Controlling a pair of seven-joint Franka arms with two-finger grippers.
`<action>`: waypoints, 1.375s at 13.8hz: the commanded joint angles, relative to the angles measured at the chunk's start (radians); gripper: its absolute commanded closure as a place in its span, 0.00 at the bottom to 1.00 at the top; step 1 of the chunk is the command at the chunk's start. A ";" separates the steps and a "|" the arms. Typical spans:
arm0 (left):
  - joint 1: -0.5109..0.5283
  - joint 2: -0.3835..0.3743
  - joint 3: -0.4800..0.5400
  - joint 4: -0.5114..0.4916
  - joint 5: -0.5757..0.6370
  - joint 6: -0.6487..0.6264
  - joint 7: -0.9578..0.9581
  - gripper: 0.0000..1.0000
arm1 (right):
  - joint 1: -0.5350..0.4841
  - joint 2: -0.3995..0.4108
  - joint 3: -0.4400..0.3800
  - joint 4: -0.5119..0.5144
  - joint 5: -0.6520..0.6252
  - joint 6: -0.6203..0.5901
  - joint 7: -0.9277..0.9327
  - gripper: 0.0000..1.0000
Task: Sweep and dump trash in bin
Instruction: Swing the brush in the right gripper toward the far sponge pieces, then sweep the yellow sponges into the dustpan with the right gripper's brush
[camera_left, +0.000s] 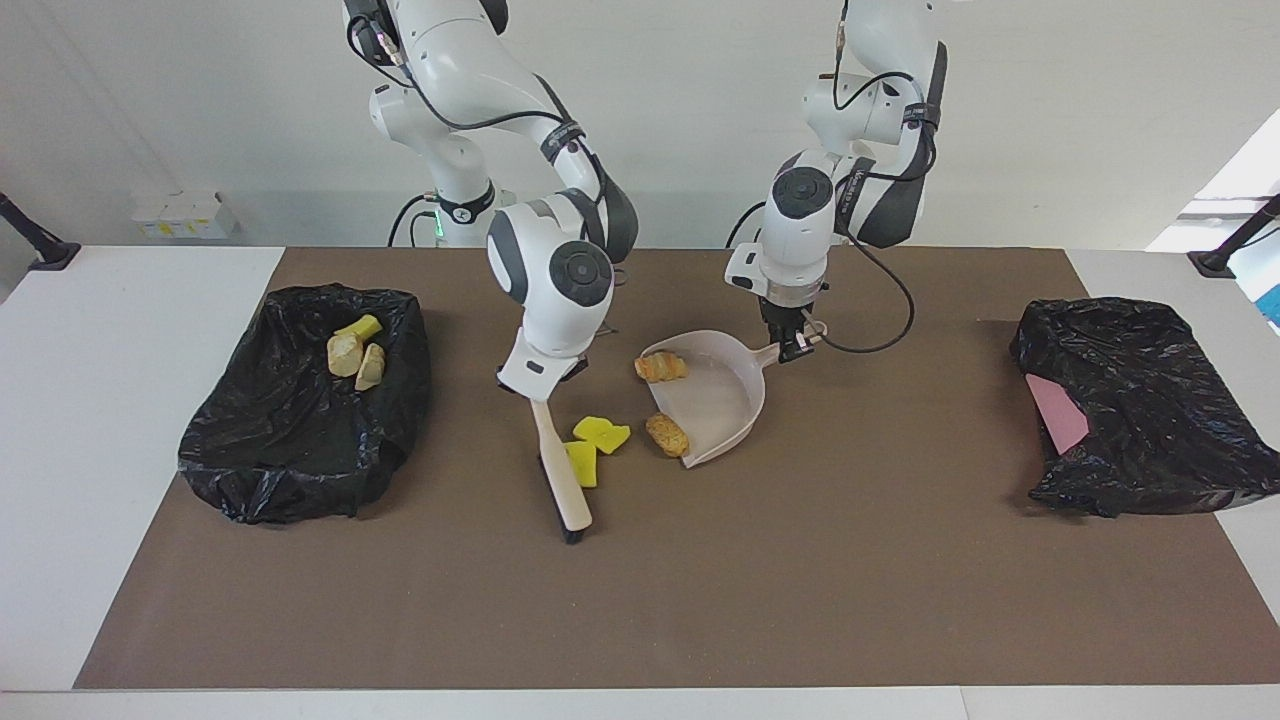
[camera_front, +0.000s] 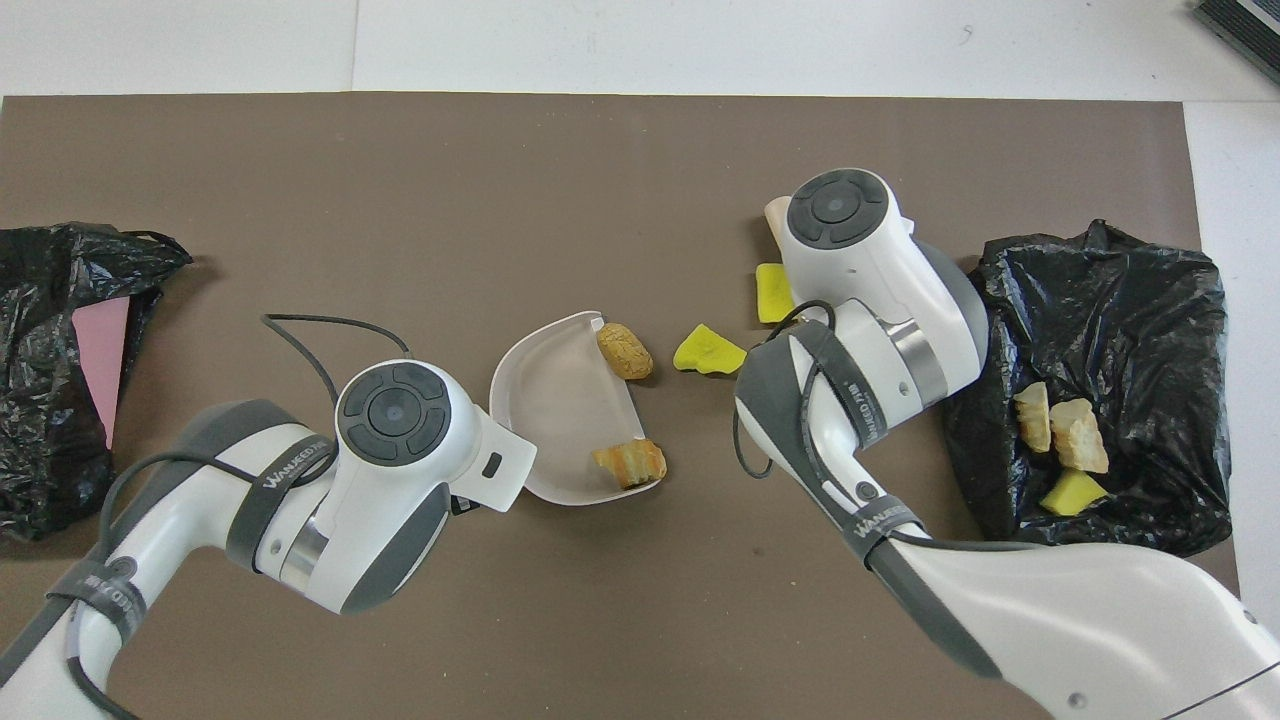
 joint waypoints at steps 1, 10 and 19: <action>-0.017 -0.007 0.010 0.006 0.005 -0.017 -0.014 1.00 | 0.041 -0.054 -0.001 -0.055 0.101 -0.003 0.009 1.00; -0.007 -0.009 0.009 -0.017 0.004 0.037 -0.004 1.00 | 0.208 -0.091 -0.001 -0.044 0.251 -0.055 0.156 1.00; 0.102 0.005 0.009 -0.019 -0.100 0.087 0.243 1.00 | 0.231 -0.183 -0.002 -0.063 0.314 -0.069 0.426 1.00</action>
